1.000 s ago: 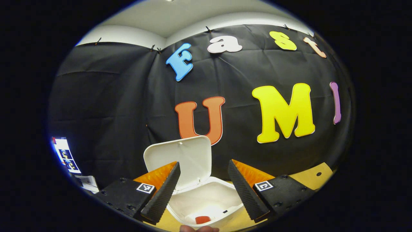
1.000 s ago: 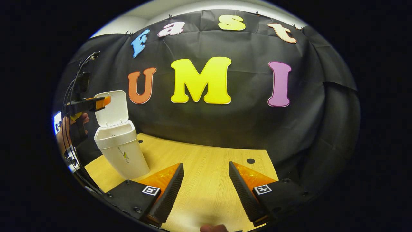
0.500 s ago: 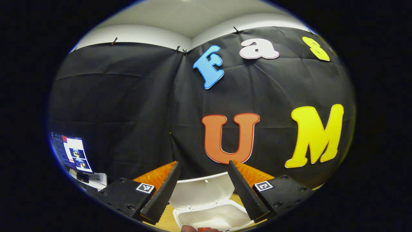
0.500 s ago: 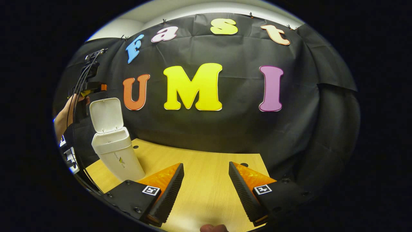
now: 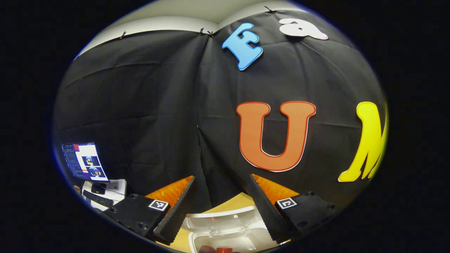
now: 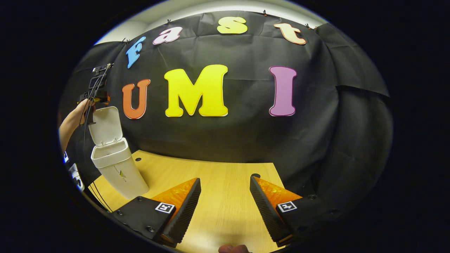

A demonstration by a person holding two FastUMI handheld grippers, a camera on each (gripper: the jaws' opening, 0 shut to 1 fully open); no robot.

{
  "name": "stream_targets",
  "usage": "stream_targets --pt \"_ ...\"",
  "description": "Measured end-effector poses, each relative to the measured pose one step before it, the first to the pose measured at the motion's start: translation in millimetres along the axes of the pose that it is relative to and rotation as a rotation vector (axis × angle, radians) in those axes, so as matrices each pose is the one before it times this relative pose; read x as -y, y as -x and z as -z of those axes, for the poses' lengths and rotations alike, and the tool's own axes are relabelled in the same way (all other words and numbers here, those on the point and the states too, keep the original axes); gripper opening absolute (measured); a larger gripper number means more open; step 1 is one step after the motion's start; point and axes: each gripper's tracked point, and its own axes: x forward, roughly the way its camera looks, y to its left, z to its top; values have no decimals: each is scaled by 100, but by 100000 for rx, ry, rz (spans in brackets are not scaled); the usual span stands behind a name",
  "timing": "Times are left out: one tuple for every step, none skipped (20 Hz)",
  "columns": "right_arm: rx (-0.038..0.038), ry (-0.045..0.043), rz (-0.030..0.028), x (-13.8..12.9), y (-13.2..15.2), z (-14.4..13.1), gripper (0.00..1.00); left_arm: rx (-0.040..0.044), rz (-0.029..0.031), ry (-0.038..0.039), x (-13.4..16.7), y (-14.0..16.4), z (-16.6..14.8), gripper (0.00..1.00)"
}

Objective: Press the lid of the desktop garbage bin to open it, pick up the crumpled paper on the desktop and throw it into the bin, then pick up the pop can on the desktop and drop it into the bin, and finally close the garbage bin lid.

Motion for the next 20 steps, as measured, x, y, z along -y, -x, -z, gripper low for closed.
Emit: stream_targets --pt "-506 -396 366 133 -47 84 90 -3553 -327 361 151 186 894 96" --pt "-658 -285 195 101 -107 210 90 1879 -427 1142 -9 211 -411 96" --pt "-387 -149 -112 38 -51 104 90 -1395 233 899 -230 149 320 95" --pt "-116 135 -490 -99 -28 27 90 -1475 666 1962 162 483 530 94" --pt "-24 283 -701 -120 -13 28 90 -948 790 1820 225 650 319 95" --pt "193 206 -665 -106 -76 30 90 -327 590 741 109 586 213 95" --pt "54 -87 -969 -117 -63 56 90 238 580 -150 108 698 272 95" --pt "-7 -14 -1331 -390 72 -36 90 1182 -161 -526 51 751 387 95" --pt "-14 532 -1146 -273 9 37 90 849 102 177 74 763 531 95" --pt "309 934 -1147 -263 -23 2 90 128 409 593 227 814 882 95" --pt "448 1090 -1045 -155 101 -72 90 19 366 1124 272 1022 912 95" --pt "368 925 -1059 -150 181 -39 90 67 259 800 263 954 946 95" --pt "-106 600 -1076 -146 143 59 90 395 482 647 332 816 890 94" --pt "-469 -178 -1213 -148 272 165 90 153 137 802 209 751 941 94" --pt "-342 5 -522 -21 256 56 90 -682 -28 816 136 620 1147 94" --pt "16 447 108 210 257 104 90 -799 137 28 151 550 1121 94" --pt "92 476 308 176 317 -12 90 -812 228 -1177 291 434 1027 94" --pt "-211 38 346 213 296 66 90 -1432 621 -1745 355 187 1181 95" --pt "-413 -242 380 212 190 166 90 -2384 977 -1335 434 137 1549 95" --pt "-498 -363 712 219 281 227 90 -3472 1472 112 299 74 2126 96"
